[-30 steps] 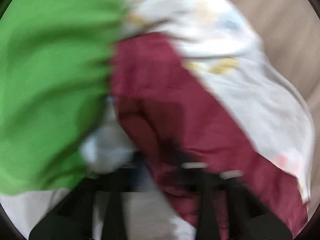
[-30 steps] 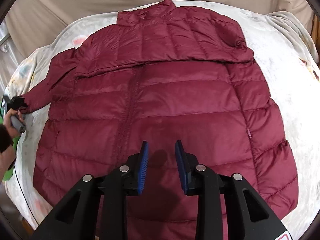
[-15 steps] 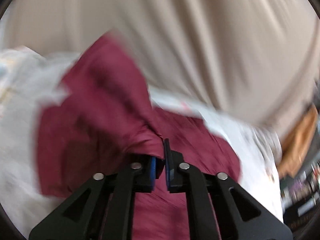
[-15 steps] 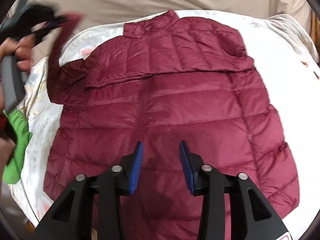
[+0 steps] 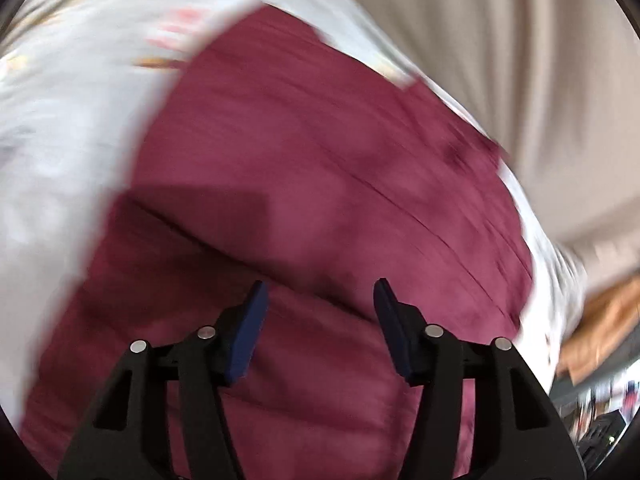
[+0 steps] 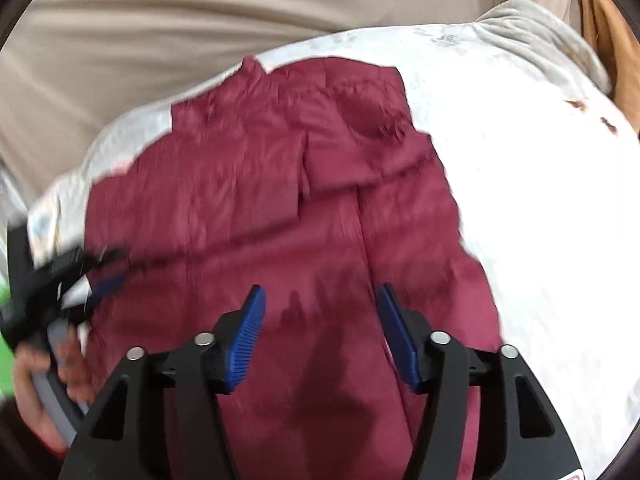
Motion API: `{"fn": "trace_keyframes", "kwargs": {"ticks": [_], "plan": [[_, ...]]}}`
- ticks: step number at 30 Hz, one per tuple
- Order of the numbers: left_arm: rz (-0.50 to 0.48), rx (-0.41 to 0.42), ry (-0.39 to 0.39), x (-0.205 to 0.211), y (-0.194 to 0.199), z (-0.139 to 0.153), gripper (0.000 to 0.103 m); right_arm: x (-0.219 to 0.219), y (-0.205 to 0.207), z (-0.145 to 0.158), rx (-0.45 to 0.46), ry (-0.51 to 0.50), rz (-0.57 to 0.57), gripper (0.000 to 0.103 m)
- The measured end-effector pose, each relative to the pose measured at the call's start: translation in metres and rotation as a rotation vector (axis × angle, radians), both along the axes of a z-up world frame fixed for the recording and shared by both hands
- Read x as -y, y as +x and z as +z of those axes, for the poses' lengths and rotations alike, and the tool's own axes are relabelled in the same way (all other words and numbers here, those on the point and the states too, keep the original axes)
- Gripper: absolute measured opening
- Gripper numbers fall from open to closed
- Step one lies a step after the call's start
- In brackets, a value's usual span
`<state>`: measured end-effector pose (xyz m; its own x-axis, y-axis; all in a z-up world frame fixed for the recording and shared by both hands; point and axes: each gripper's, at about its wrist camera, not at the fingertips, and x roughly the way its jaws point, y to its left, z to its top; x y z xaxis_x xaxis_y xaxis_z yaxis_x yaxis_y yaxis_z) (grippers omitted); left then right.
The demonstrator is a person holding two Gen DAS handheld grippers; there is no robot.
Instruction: Fold large clothes
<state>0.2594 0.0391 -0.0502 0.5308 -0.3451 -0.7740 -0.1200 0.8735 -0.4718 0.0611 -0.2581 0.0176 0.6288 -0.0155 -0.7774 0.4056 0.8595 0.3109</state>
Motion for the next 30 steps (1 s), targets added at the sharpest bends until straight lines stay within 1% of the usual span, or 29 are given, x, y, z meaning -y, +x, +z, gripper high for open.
{"fn": "trace_keyframes", "kwargs": {"ticks": [1, 3, 6, 8, 9, 10, 11, 12, 13, 14, 15, 16, 17, 18, 19, 20, 21, 22, 23, 24, 26, 27, 29, 30], "plan": [[0.05, -0.017, -0.004, -0.019, 0.008, -0.002, 0.053, 0.004, 0.012, 0.0, 0.006, 0.012, -0.006, 0.061], [0.133, -0.053, -0.052, -0.045, 0.017, -0.011, 0.053, 0.009, 0.039, -0.002, 0.01, 0.026, -0.014, 0.061], [0.185, -0.081, -0.13, -0.065, 0.027, -0.026, 0.053, 0.008, 0.079, -0.013, -0.003, 0.046, -0.003, 0.061], [0.193, -0.088, -0.15, -0.07, 0.036, -0.028, 0.052, 0.005, 0.098, -0.023, -0.042, 0.064, 0.012, 0.061], [0.192, -0.092, -0.154, -0.07, 0.038, -0.03, 0.052, 0.001, 0.11, -0.029, -0.086, 0.051, 0.019, 0.056], [0.185, -0.087, -0.158, -0.068, 0.04, -0.028, 0.046, -0.006, 0.118, -0.029, -0.099, 0.029, 0.044, 0.026], [0.18, -0.077, -0.157, -0.068, 0.042, -0.025, 0.031, -0.012, 0.124, -0.025, -0.094, 0.01, 0.075, 0.009], [0.172, -0.063, -0.156, -0.066, 0.044, -0.022, 0.024, -0.021, 0.129, -0.007, -0.048, -0.033, 0.108, 0.004], [0.162, -0.028, -0.161, -0.066, 0.046, -0.014, 0.01, -0.027, 0.127, 0.014, 0.04, -0.062, 0.126, 0.003], [0.156, -0.008, -0.161, -0.068, 0.046, -0.007, 0.006, -0.034, 0.123, 0.039, 0.135, -0.096, 0.147, 0.003], [0.147, 0.023, -0.157, -0.067, 0.048, 0.0, 0.005, -0.041, 0.117, 0.072, 0.253, -0.139, 0.168, 0.003], [0.143, 0.033, -0.146, -0.065, 0.051, 0.0, 0.005, -0.043, 0.112, 0.092, 0.337, -0.148, 0.18, 0.003], [0.128, 0.035, -0.135, -0.062, 0.054, 0.001, 0.005, -0.042, 0.107, 0.105, 0.405, -0.144, 0.185, 0.003], [0.113, 0.034, -0.126, -0.06, 0.055, 0.0, 0.005, -0.036, 0.107, 0.105, 0.421, -0.148, 0.169, 0.003], [0.102, 0.02, -0.095, -0.053, 0.058, -0.004, 0.005, -0.029, 0.114, 0.093, 0.374, -0.159, 0.151, 0.003], [0.095, 0.004, -0.065, -0.054, 0.058, -0.008, 0.005, -0.022, 0.125, 0.071, 0.286, -0.178, 0.132, 0.003], [0.083, -0.015, -0.046, -0.048, 0.061, -0.015, 0.005, -0.009, 0.141, 0.032, 0.135, -0.181, 0.105, 0.003], [0.067, -0.04, -0.034, -0.041, 0.065, -0.025, 0.005, 0.003, 0.151, -0.004, -0.003, -0.147, 0.085, 0.003], [0.054, -0.046, -0.033, -0.037, 0.066, -0.029, 0.006, 0.013, 0.153, -0.029, -0.07, -0.104, 0.068, 0.003], [0.041, -0.038, -0.026, -0.032, 0.067, -0.031, 0.006, 0.019, 0.147, -0.038, -0.052, -0.064, 0.052, 0.002], [0.014, -0.011, 0.027, -0.024, 0.067, -0.027, 0.008, 0.021, 0.141, -0.034, -0.033, -0.064, 0.034, 0.002], [0.005, -0.001, 0.028, -0.023, 0.066, -0.025, 0.008, 0.021, 0.139, -0.031, -0.034, -0.079, 0.031, 0.002], [0.0, 0.013, -0.008, -0.03, 0.058, -0.017, 0.012, 0.023, 0.134, -0.028, -0.042, -0.109, 0.027, 0.007], [0.001, 0.024, -0.015, -0.034, 0.053, -0.013, 0.015, 0.027, 0.126, -0.026, -0.042, -0.106, 0.016, 0.014]]}}
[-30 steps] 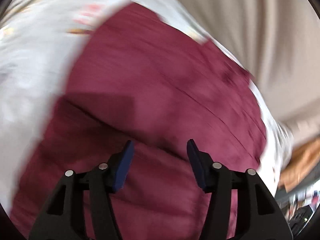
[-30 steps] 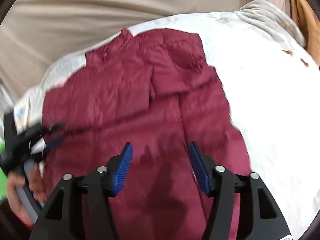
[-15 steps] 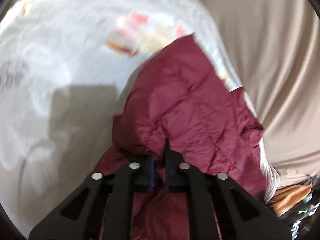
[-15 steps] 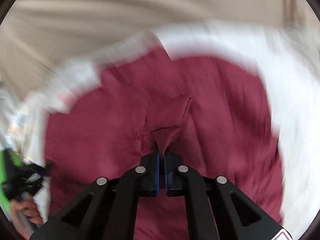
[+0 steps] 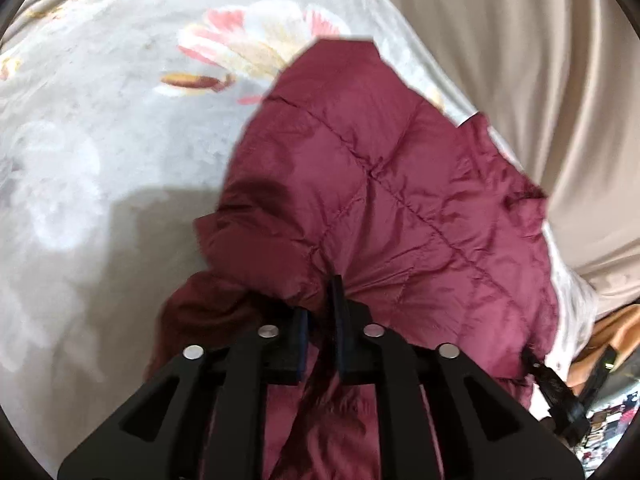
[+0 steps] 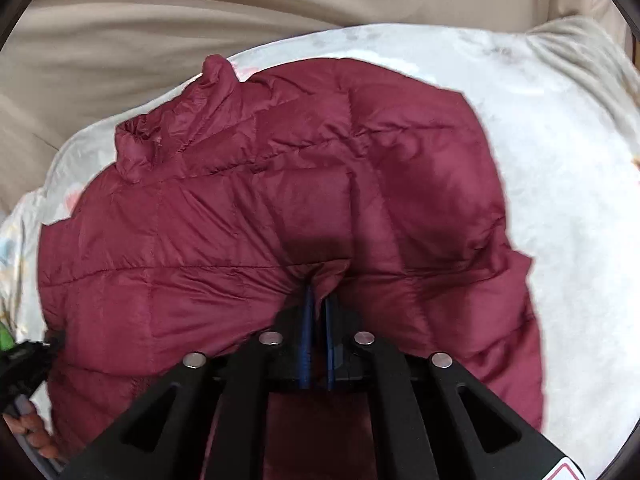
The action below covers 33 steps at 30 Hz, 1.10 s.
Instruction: Fold large clothes
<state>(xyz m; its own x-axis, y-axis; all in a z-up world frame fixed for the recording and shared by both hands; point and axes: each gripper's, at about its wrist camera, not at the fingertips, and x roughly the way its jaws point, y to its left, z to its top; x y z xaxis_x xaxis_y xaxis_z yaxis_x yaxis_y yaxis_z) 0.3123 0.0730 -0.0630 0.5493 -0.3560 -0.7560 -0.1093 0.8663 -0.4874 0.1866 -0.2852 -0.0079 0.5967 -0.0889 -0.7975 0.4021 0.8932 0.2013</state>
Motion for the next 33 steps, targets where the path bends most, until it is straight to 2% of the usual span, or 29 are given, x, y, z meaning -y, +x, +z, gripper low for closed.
{"fn": "trace_keyframes", "kwargs": {"ticks": [2, 3, 4, 6, 8, 9, 12, 13, 14, 15, 16, 18, 21, 26, 28, 29, 30, 31, 32, 33], "plan": [[0.024, 0.008, 0.035, -0.013, -0.017, 0.01, 0.027, 0.006, -0.021, 0.009, 0.016, 0.003, -0.021, 0.021], [0.031, 0.012, 0.032, -0.021, -0.025, 0.015, 0.03, 0.007, -0.031, 0.014, 0.025, -0.005, -0.027, 0.027], [0.044, 0.01, 0.029, -0.031, -0.037, 0.019, 0.037, 0.009, -0.046, 0.019, 0.032, -0.018, -0.039, 0.035], [0.064, 0.005, 0.041, -0.046, -0.055, 0.02, 0.047, 0.015, -0.077, 0.022, 0.028, -0.042, -0.068, 0.048], [0.079, -0.035, 0.056, -0.057, -0.072, 0.014, 0.057, 0.018, -0.11, 0.021, 0.007, -0.054, -0.091, 0.058], [0.074, -0.057, 0.054, -0.06, -0.078, 0.009, 0.058, 0.02, -0.127, 0.016, -0.022, -0.056, -0.102, 0.064], [0.018, -0.149, 0.061, -0.062, -0.091, -0.011, 0.052, 0.024, -0.151, -0.005, -0.133, -0.01, -0.12, 0.065], [-0.013, -0.161, 0.08, -0.055, -0.094, -0.015, 0.04, 0.023, -0.152, -0.013, -0.165, -0.006, -0.12, 0.06], [-0.034, -0.154, 0.101, -0.051, -0.097, -0.014, 0.027, 0.024, -0.157, -0.018, -0.18, 0.007, -0.111, 0.05], [-0.056, -0.153, 0.099, -0.049, -0.1, -0.013, 0.02, 0.025, -0.162, -0.02, -0.162, 0.055, -0.09, 0.024], [-0.074, -0.167, 0.077, -0.046, -0.104, -0.012, 0.01, 0.025, -0.166, -0.018, -0.153, 0.073, -0.088, 0.01], [-0.095, -0.17, 0.08, -0.043, -0.116, -0.003, 0.005, 0.018, -0.176, -0.009, -0.139, 0.07, -0.079, 0.004], [-0.138, -0.178, 0.117, -0.046, -0.143, 0.009, 0.003, 0.009, -0.208, 0.003, -0.148, 0.069, -0.049, 0.003], [-0.201, -0.307, 0.169, -0.062, -0.222, 0.009, 0.004, -0.012, -0.281, 0.001, -0.295, 0.075, 0.021, 0.004], [-0.192, -0.329, 0.201, -0.068, -0.25, 0.014, 0.008, -0.021, -0.304, 0.004, -0.359, 0.02, 0.034, 0.009], [-0.166, -0.326, 0.216, -0.072, -0.257, 0.021, 0.009, -0.024, -0.309, 0.017, -0.34, -0.039, 0.01, 0.013], [-0.116, -0.295, 0.231, -0.076, -0.26, 0.037, 0.009, -0.024, -0.308, 0.03, -0.3, -0.078, -0.008, 0.022], [-0.081, -0.242, 0.237, -0.078, -0.257, 0.052, 0.009, -0.024, -0.303, 0.044, -0.246, -0.108, -0.025, 0.036], [-0.051, -0.17, 0.247, -0.078, -0.25, 0.07, 0.02, -0.023, -0.295, 0.057, -0.189, -0.113, -0.035, 0.046], [-0.034, -0.121, 0.255, -0.075, -0.241, 0.084, 0.028, -0.022, -0.277, 0.071, -0.108, -0.075, -0.029, 0.06]]}}
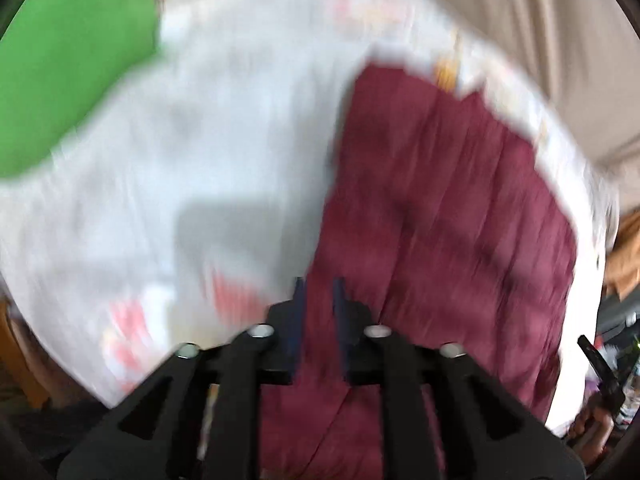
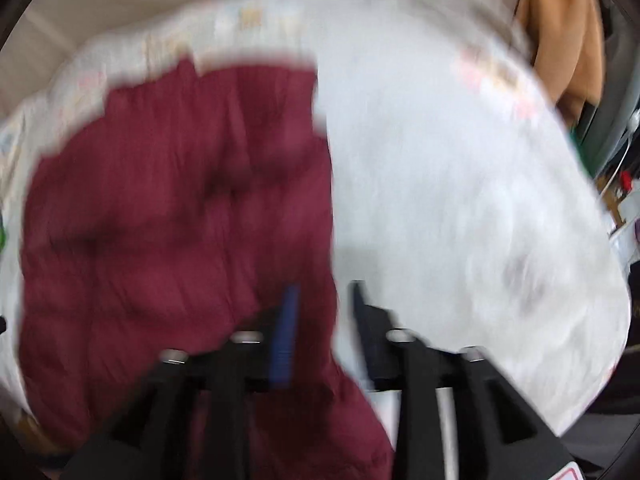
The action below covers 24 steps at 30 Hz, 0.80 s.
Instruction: Fold large clothes
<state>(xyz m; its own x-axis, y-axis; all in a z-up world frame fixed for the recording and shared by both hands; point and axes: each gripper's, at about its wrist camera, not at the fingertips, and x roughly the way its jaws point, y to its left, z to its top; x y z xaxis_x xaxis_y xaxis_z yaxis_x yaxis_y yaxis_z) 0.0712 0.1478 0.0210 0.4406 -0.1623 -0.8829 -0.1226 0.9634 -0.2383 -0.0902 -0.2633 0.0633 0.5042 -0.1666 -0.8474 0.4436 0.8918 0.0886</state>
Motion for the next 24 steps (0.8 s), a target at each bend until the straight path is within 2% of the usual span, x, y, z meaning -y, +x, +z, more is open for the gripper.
{"fn": "trace_keyframes", "kwargs": {"ticks": [1, 2, 3, 4, 6, 8, 9, 10, 12, 15, 17, 19, 20, 22, 24], "plan": [[0.008, 0.069, -0.002, 0.005, 0.015, 0.017, 0.043, 0.0, 0.014, 0.004, 0.034, 0.036, 0.016, 0.064], [0.005, 0.117, -0.017, 0.01, 0.028, 0.026, 0.051, -0.001, 0.031, 0.005, 0.062, 0.078, 0.037, 0.064], [-0.008, 0.165, -0.034, 0.02, 0.049, 0.032, 0.051, -0.001, 0.055, -0.001, 0.078, 0.128, 0.055, 0.065], [-0.019, 0.173, -0.037, 0.03, 0.064, 0.03, 0.051, -0.004, 0.072, -0.01, 0.075, 0.151, 0.057, 0.066], [-0.043, 0.163, -0.047, 0.045, 0.091, 0.021, 0.051, -0.008, 0.104, -0.033, 0.031, 0.192, 0.036, 0.065], [-0.064, 0.124, -0.037, 0.066, 0.125, -0.002, 0.051, -0.013, 0.12, -0.056, -0.03, 0.219, 0.004, 0.065], [-0.066, 0.097, -0.031, 0.072, 0.132, -0.015, 0.05, -0.016, 0.119, -0.068, -0.067, 0.213, -0.011, 0.048], [-0.061, 0.074, -0.032, 0.072, 0.135, -0.024, 0.047, -0.021, 0.123, -0.07, -0.066, 0.22, 0.003, 0.008], [-0.052, 0.055, -0.034, 0.077, 0.142, -0.038, 0.043, -0.032, 0.133, -0.053, -0.011, 0.228, 0.048, 0.007], [-0.05, 0.074, -0.029, 0.08, 0.149, -0.043, 0.043, -0.047, 0.143, 0.012, 0.22, 0.106, 0.14, 0.006], [-0.048, 0.072, -0.004, 0.084, 0.157, -0.049, 0.043, -0.041, 0.15, 0.033, 0.292, 0.057, 0.14, 0.006], [-0.049, 0.053, 0.02, 0.092, 0.167, -0.061, 0.042, -0.026, 0.169, 0.014, 0.236, 0.013, 0.087, 0.006], [-0.05, 0.04, 0.03, 0.096, 0.171, -0.069, 0.043, -0.014, 0.185, -0.019, 0.127, 0.002, 0.06, 0.006], [-0.069, 0.018, 0.042, 0.104, 0.177, -0.083, 0.043, 0.0, 0.203, -0.081, -0.102, 0.081, 0.072, 0.006], [-0.09, 0.023, 0.1, 0.115, 0.18, -0.086, 0.043, -0.005, 0.201, -0.079, -0.084, 0.033, 0.074, 0.006]]}}
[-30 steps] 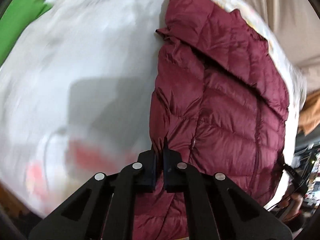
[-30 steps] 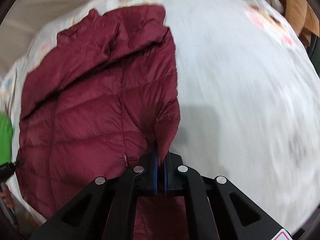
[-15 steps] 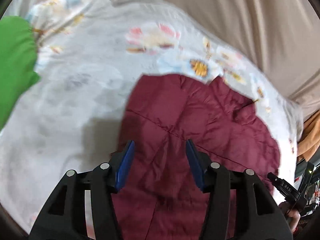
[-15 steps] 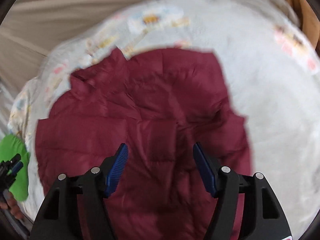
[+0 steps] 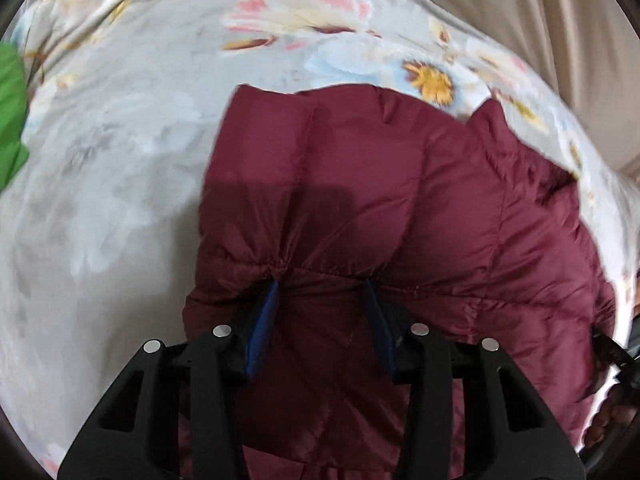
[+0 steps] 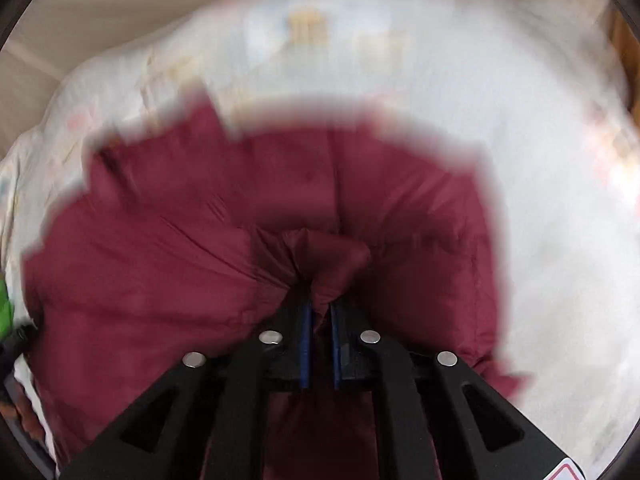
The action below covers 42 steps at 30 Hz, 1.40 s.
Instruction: Fold large clothes
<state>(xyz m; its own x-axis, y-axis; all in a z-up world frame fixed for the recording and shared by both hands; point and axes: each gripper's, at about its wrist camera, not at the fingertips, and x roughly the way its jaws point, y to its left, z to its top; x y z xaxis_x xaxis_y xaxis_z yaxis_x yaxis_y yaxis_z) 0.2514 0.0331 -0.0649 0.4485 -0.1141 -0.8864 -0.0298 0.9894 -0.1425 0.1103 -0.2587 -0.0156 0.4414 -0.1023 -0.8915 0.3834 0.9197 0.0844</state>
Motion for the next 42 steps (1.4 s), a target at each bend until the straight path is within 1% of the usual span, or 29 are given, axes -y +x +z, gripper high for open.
{"fn": "trace_keyframes", "kwargs": {"ticks": [1, 2, 3, 4, 5, 6, 7, 8, 9, 10, 12, 14, 15, 17, 19, 20, 22, 23, 24, 26, 28, 31, 32, 34, 37, 38, 40, 41, 42], "plan": [[-0.005, -0.002, 0.014, 0.002, 0.001, 0.0, 0.043, -0.003, -0.001, 0.01, 0.007, -0.049, -0.013, 0.008], [-0.008, -0.005, 0.016, 0.003, 0.002, -0.001, 0.042, -0.007, -0.006, 0.029, 0.052, -0.112, -0.055, 0.01], [-0.009, -0.008, 0.014, 0.002, 0.002, -0.001, 0.042, -0.013, -0.01, 0.045, 0.109, -0.149, -0.087, 0.013], [-0.01, -0.01, 0.009, 0.001, 0.003, -0.001, 0.042, -0.02, -0.016, 0.066, 0.182, -0.185, -0.128, 0.02], [-0.011, -0.011, 0.005, 0.001, 0.003, -0.002, 0.042, -0.03, -0.018, 0.082, 0.244, -0.147, -0.126, 0.021], [-0.009, -0.009, 0.005, 0.001, 0.003, -0.002, 0.042, -0.034, -0.02, 0.085, 0.263, -0.087, -0.084, 0.021], [-0.008, -0.006, 0.009, 0.002, 0.001, -0.001, 0.042, -0.05, -0.015, 0.086, 0.269, -0.02, -0.012, 0.021], [-0.007, -0.004, 0.015, 0.003, 0.001, -0.001, 0.042, -0.075, 0.0, 0.078, 0.257, 0.052, 0.105, 0.021], [-0.006, -0.002, 0.022, 0.004, 0.0, -0.001, 0.042, -0.092, 0.008, 0.071, 0.247, 0.1, 0.183, 0.021], [-0.004, -0.001, 0.025, 0.004, -0.001, -0.001, 0.042, -0.108, 0.016, 0.059, 0.227, 0.13, 0.252, 0.014], [-0.007, 0.0, 0.028, 0.004, -0.001, -0.001, 0.042, -0.123, 0.02, 0.03, 0.146, 0.093, 0.315, 0.007], [-0.017, 0.004, 0.019, 0.002, -0.002, -0.002, 0.042, -0.105, 0.013, 0.013, 0.114, 0.083, 0.28, 0.003], [-0.024, 0.008, 0.016, 0.001, -0.003, -0.002, 0.042, -0.079, 0.004, 0.009, 0.112, 0.096, 0.224, 0.0], [-0.032, 0.016, 0.01, 0.0, -0.004, -0.003, 0.043, -0.033, -0.021, 0.005, 0.098, 0.07, 0.114, 0.0], [-0.033, 0.026, 0.006, -0.001, -0.007, -0.004, 0.043, 0.021, -0.051, 0.002, 0.085, 0.075, -0.029, 0.0], [-0.03, 0.029, 0.008, -0.001, -0.008, -0.003, 0.043, 0.049, -0.064, 0.003, 0.049, 0.053, -0.122, 0.0], [-0.024, 0.019, 0.01, -0.001, -0.008, 0.001, 0.043, 0.07, -0.081, 0.011, 0.042, 0.025, -0.2, 0.0], [-0.014, 0.009, 0.002, -0.002, -0.009, 0.007, 0.041, 0.071, -0.085, 0.027, 0.056, -0.012, -0.236, 0.001], [-0.008, 0.018, -0.033, -0.005, -0.012, 0.019, 0.041, 0.064, -0.083, 0.045, 0.101, -0.024, -0.22, 0.006], [-0.011, 0.085, -0.098, -0.007, -0.016, 0.047, 0.042, 0.046, -0.065, 0.068, 0.18, -0.003, -0.139, 0.006], [-0.029, 0.126, -0.133, -0.002, -0.008, 0.069, 0.042, 0.001, -0.021, 0.091, 0.234, 0.052, 0.038, 0.006], [-0.062, 0.122, -0.175, 0.015, 0.025, 0.078, 0.042, -0.052, 0.035, 0.095, 0.252, 0.131, 0.248, 0.0], [-0.067, 0.113, -0.159, 0.022, 0.036, 0.074, 0.041, -0.074, 0.066, 0.087, 0.237, 0.162, 0.316, 0.0], [-0.083, 0.065, -0.111, 0.035, 0.06, 0.053, 0.041, -0.1, 0.097, 0.073, 0.197, 0.187, 0.376, 0.0], [-0.092, -0.025, -0.051, 0.044, 0.078, 0.016, 0.039, -0.124, 0.123, 0.042, 0.105, 0.222, 0.419, 0.0], [-0.094, -0.035, -0.045, 0.044, 0.079, 0.008, 0.04, -0.129, 0.134, 0.024, 0.07, 0.23, 0.432, 0.0], [-0.106, -0.022, -0.034, 0.044, 0.079, 0.001, 0.04, -0.135, 0.142, 0.005, 0.017, 0.202, 0.44, 0.0], [-0.111, -0.02, -0.031, 0.044, 0.078, 0.001, 0.04, -0.132, 0.149, -0.002, 0.022, 0.194, 0.428, 0.0], [-0.115, -0.021, -0.031, 0.044, 0.078, 0.0, 0.04, -0.116, 0.16, -0.005, 0.047, 0.191, 0.368, 0.0]]}}
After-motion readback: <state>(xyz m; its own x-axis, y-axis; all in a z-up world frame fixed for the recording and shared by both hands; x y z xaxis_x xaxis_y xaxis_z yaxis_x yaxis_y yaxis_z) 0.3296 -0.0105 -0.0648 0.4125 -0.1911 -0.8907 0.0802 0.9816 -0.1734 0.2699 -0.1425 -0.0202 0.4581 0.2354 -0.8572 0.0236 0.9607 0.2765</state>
